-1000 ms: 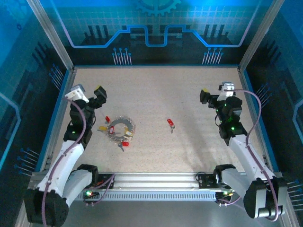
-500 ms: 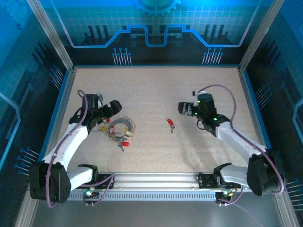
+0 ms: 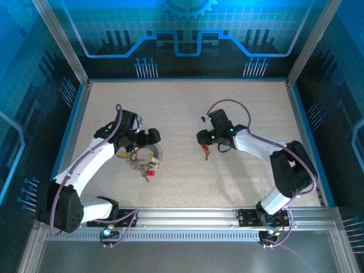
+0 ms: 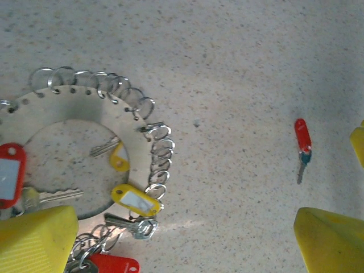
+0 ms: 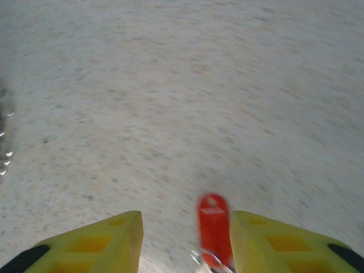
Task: Put the keys on the keyring
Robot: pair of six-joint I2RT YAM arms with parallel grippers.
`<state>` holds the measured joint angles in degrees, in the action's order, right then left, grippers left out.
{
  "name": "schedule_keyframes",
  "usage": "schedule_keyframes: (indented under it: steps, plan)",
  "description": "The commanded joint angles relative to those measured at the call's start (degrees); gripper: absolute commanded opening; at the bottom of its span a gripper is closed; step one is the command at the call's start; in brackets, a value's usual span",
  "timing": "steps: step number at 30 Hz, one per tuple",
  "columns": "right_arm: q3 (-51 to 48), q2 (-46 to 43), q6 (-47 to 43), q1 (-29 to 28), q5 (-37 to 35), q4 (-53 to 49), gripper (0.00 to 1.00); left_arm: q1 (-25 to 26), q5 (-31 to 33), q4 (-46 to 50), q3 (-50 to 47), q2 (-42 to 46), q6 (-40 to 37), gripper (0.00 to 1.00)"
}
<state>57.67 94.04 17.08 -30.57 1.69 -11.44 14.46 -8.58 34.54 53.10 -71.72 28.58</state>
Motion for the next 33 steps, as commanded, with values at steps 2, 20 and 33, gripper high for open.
schedule_keyframes:
  steps: [2, 20, 33]
  plan:
    - [5.5, 5.9, -13.3, -5.3, 9.8, 6.9, 0.39, -2.8, 1.5, 3.3, 2.2, 5.4, 1.6, 0.99]
    - [38.3, 33.5, -42.4, -14.7, 17.2, -14.1, 0.50, -16.6, -2.2, 10.5, -0.2, 7.1, -3.8, 0.99]
    - [39.7, 36.3, -36.9, -13.7, 40.6, -23.1, 0.52, -16.6, -16.3, -7.5, -14.0, 3.1, 15.9, 0.99]
